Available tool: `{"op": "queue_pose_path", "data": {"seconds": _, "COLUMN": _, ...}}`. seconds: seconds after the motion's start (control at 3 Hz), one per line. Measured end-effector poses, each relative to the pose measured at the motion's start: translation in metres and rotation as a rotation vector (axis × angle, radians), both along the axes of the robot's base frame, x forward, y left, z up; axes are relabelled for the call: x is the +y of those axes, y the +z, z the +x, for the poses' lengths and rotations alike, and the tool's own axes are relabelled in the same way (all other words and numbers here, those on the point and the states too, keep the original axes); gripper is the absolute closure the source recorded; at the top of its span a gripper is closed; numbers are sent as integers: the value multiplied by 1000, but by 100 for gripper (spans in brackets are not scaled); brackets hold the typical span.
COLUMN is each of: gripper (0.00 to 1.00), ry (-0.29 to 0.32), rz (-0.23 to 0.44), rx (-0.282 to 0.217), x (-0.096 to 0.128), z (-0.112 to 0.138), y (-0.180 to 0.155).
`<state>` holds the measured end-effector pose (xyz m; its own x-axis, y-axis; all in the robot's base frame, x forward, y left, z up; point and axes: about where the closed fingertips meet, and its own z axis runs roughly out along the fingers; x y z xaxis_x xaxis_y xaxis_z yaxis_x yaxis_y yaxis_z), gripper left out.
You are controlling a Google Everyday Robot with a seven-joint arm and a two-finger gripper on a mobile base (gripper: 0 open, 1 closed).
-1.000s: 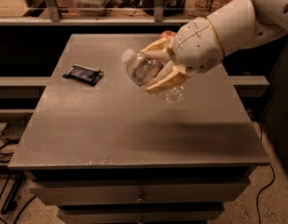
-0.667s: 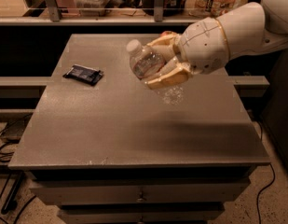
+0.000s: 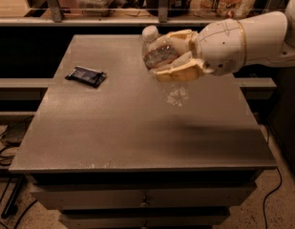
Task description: Place water bottle upright
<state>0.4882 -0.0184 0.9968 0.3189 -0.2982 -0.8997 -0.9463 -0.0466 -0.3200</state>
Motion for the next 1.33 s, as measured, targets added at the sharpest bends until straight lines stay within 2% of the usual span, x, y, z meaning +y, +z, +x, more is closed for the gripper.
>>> {"op": "queue_pose_path", "data": {"seconds": 0.67, "gripper": 100, "ry": -19, "rz": 127, "rx": 35, "x": -10, "z": 16, "y": -2}}
{"op": "queue_pose_path", "data": {"seconds": 1.33, "gripper": 100, "ry": -48, "rz": 218, "rx": 24, "x": -26, "z": 32, "y": -17}}
